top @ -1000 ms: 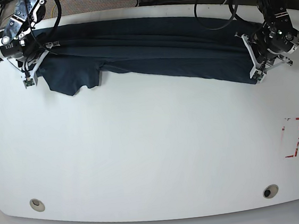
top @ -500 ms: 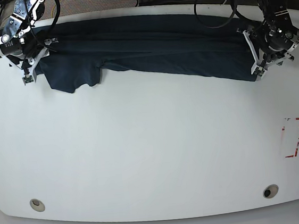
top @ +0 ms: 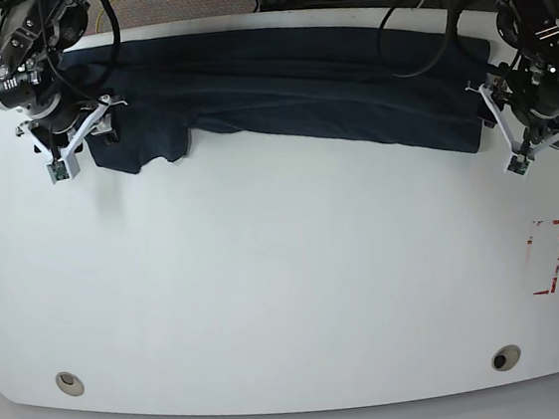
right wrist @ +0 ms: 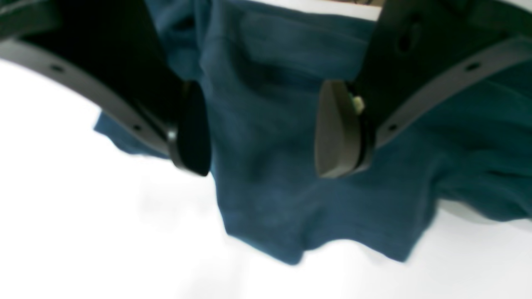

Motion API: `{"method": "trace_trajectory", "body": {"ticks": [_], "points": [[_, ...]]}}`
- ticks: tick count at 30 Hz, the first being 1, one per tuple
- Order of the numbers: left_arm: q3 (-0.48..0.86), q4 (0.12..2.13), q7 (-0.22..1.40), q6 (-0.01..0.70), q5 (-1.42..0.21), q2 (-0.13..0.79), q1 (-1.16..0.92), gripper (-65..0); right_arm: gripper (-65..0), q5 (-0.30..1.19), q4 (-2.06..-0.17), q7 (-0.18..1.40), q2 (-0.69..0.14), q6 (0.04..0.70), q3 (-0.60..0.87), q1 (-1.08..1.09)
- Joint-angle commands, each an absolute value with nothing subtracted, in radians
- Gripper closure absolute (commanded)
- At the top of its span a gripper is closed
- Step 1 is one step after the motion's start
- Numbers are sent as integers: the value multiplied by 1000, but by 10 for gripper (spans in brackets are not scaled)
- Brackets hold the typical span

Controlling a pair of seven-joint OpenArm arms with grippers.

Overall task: Layout the t-shirt on the table in an organized manner, then fold the t-shirt properly
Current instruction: 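Lay the folded half down and open both grippers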

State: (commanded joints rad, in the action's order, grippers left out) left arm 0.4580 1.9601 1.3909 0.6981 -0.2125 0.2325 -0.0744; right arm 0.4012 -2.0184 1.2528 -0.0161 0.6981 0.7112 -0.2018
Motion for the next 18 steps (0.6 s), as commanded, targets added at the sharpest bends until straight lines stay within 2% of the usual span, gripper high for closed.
{"method": "trace_trajectory", "body": {"ticks": [4, 13, 18], "points": [[458, 1913, 1342, 698, -205, 203, -77, -353, -363, 389, -1985, 1239, -4, 698, 711, -234], [458, 1762, 1265, 698, -107, 186, -81, -351, -174, 337, -1982, 1201, 1, 698, 705, -328], [458, 1693, 1199, 698, -70, 189, -117, -351, -119, 331, -1926, 1198, -1, 698, 707, -351]]}}
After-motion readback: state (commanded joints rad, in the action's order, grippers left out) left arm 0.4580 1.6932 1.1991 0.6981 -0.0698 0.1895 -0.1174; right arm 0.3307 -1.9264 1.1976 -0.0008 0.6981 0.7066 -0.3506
